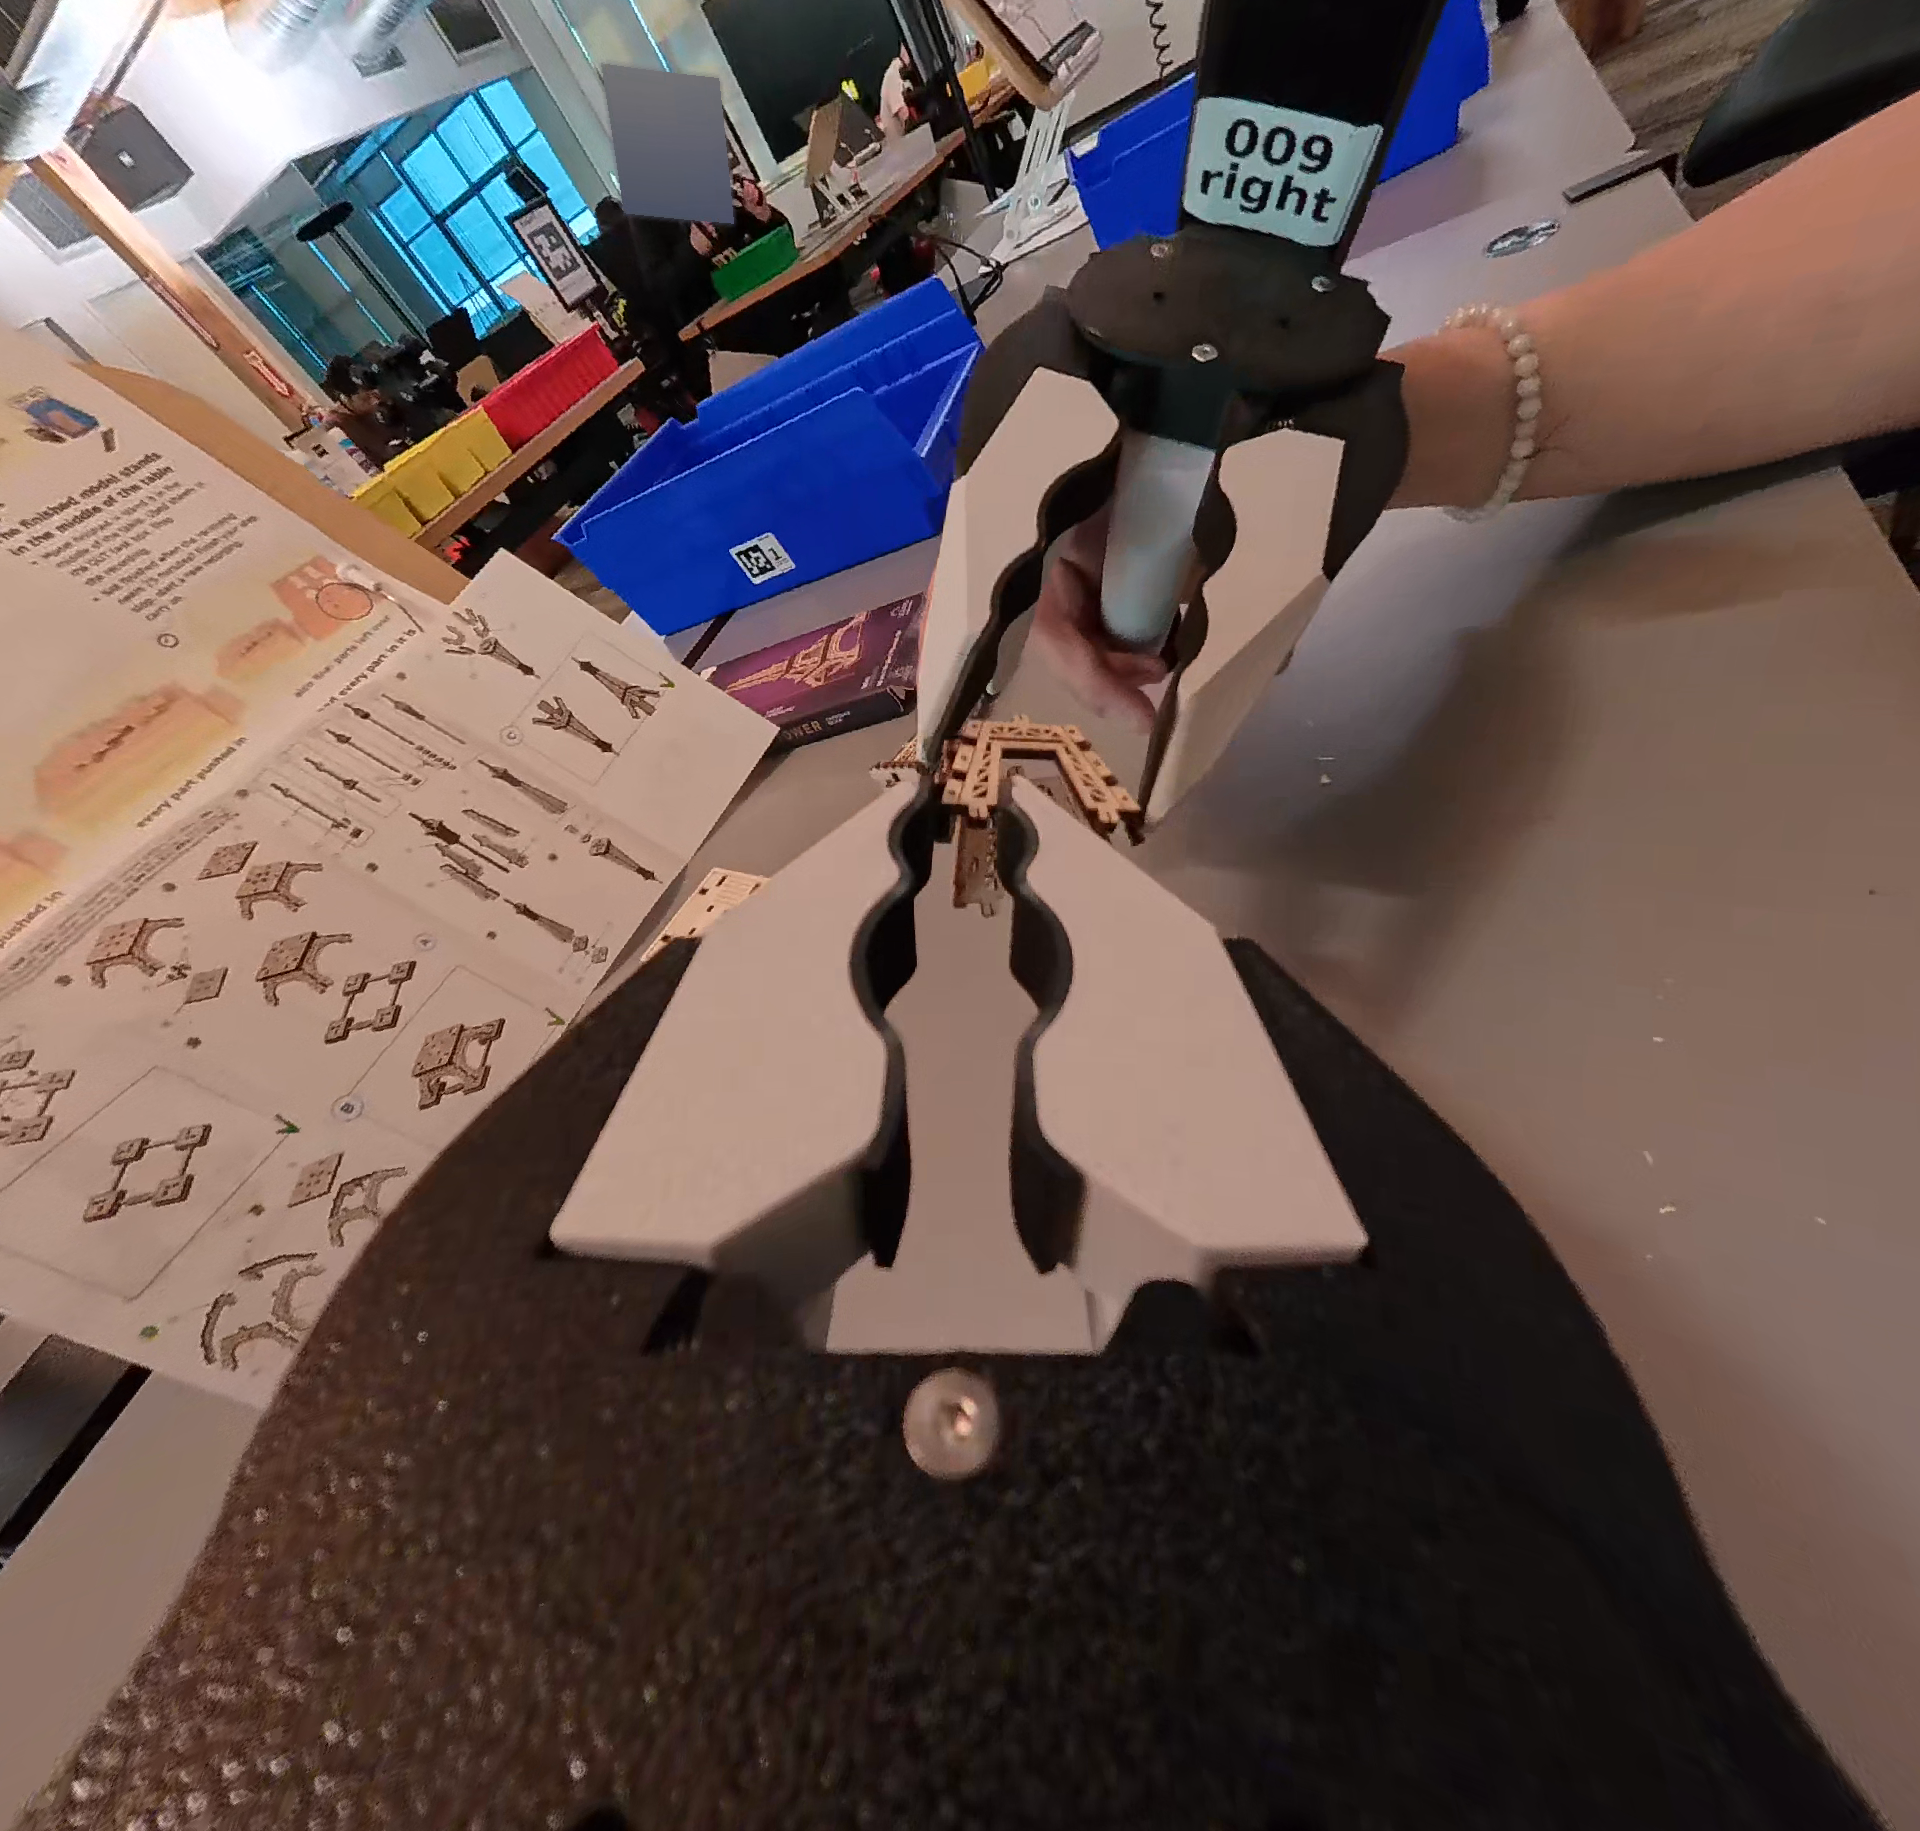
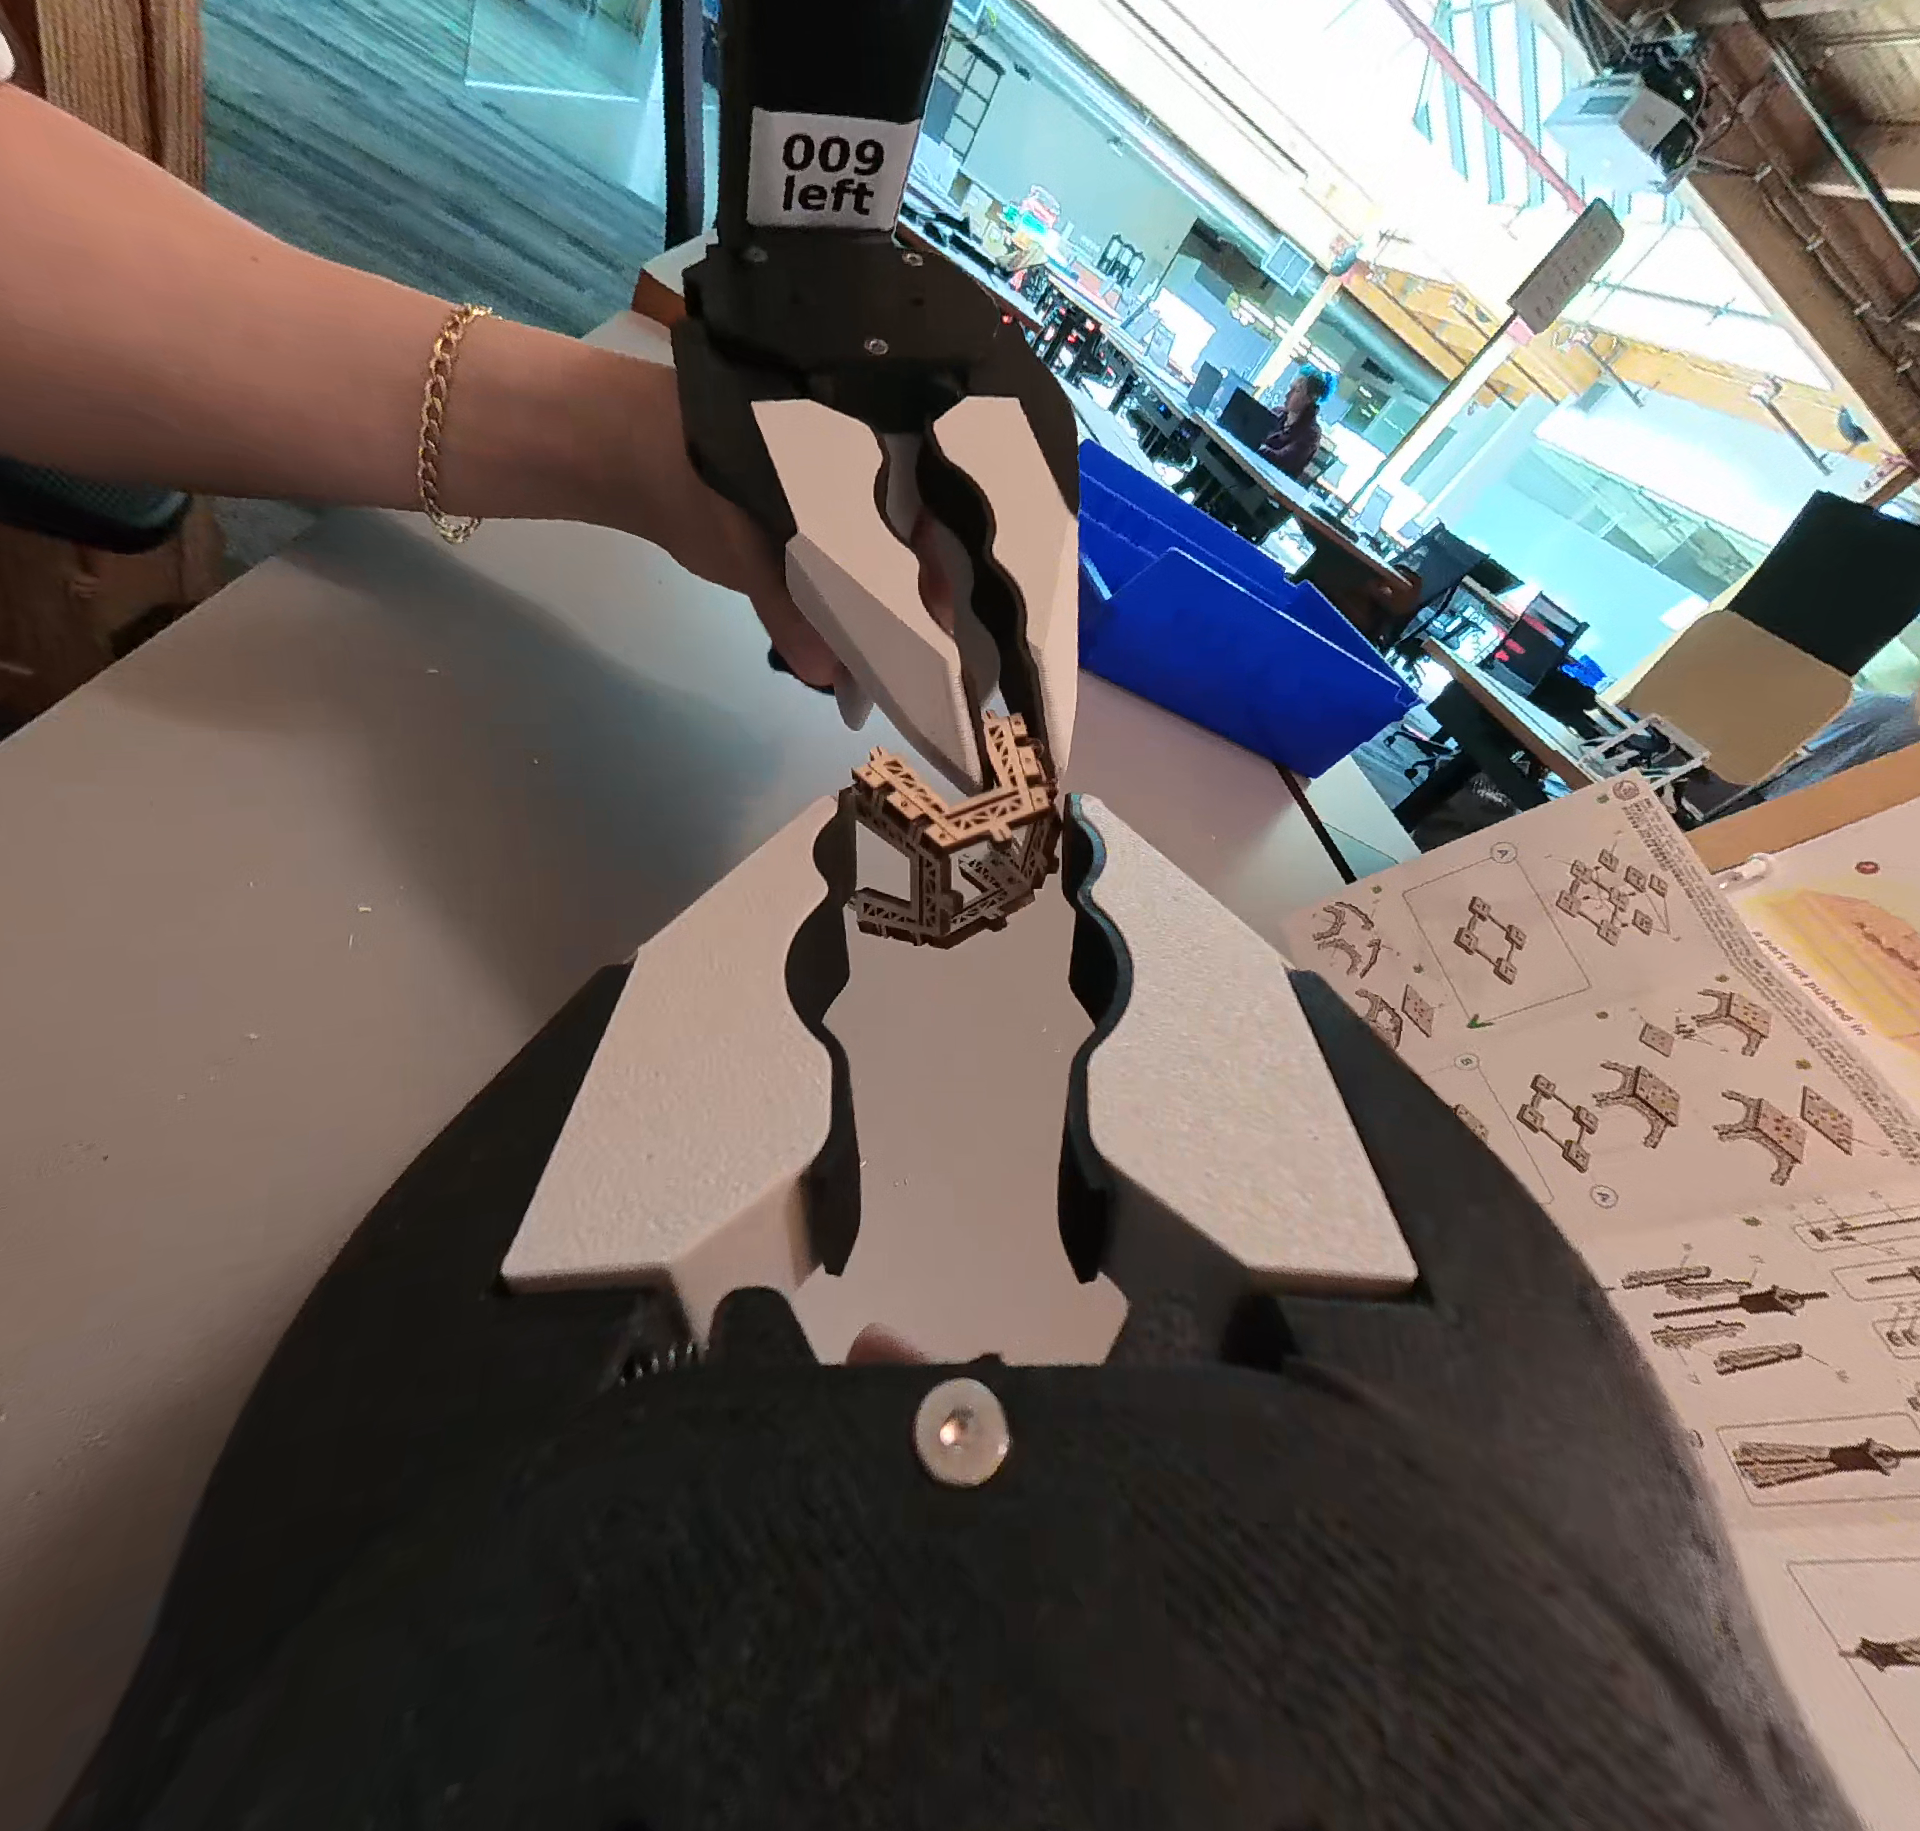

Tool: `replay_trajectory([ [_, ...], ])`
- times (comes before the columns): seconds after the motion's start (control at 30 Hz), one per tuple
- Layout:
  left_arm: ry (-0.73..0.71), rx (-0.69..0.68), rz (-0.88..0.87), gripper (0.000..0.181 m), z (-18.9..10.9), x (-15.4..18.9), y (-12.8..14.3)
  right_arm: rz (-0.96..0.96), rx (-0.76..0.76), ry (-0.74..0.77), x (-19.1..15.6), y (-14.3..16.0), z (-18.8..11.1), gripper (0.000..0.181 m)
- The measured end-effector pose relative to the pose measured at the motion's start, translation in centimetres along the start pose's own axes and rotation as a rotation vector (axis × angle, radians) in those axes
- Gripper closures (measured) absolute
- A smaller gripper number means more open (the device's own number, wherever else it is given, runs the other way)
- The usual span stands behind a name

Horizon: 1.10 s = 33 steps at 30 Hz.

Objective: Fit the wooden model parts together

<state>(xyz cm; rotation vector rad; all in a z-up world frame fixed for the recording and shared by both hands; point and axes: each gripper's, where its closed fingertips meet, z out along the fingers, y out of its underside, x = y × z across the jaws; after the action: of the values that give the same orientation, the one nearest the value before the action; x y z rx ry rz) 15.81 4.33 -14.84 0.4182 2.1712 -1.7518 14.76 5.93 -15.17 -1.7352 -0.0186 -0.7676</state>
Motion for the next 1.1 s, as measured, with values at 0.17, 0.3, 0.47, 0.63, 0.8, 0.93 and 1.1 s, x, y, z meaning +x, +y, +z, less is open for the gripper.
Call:
replay_trajectory([
  [0.17,0.007,0.031,-0.084,0.172,0.1,-0.2,-0.2,-0.002,0.015,0.019,0.2,-0.3,0.0,0.144],
  [0.3,0.022,0.089,-0.210,0.171,0.1,-0.5,-0.7,0.029,0.049,0.035,0.6,-0.9,-0.2,0.144],
  [0.47,0.058,0.082,-0.532,0.172,0.6,-1.2,0.1,0.002,0.060,0.059,1.1,-1.1,-0.7,0.145],
  [0.63,0.142,0.061,-0.810,0.172,0.3,-1.0,0.5,-0.149,-0.074,0.048,0.7,0.3,-0.9,0.120],
  [0.8,0.231,0.037,-0.988,0.172,0.0,-0.2,0.6,-0.324,-0.131,0.059,0.0,0.1,-0.3,0.115],
  [0.93,0.245,-0.017,-1.001,0.172,0.1,0.4,1.0,-0.376,-0.142,0.065,-0.3,0.2,0.0,0.121],
  [1.1,0.276,-0.035,-1.005,0.172,0.2,1.0,0.9,-0.354,-0.123,0.055,-0.4,-0.1,-0.1,0.132],
])
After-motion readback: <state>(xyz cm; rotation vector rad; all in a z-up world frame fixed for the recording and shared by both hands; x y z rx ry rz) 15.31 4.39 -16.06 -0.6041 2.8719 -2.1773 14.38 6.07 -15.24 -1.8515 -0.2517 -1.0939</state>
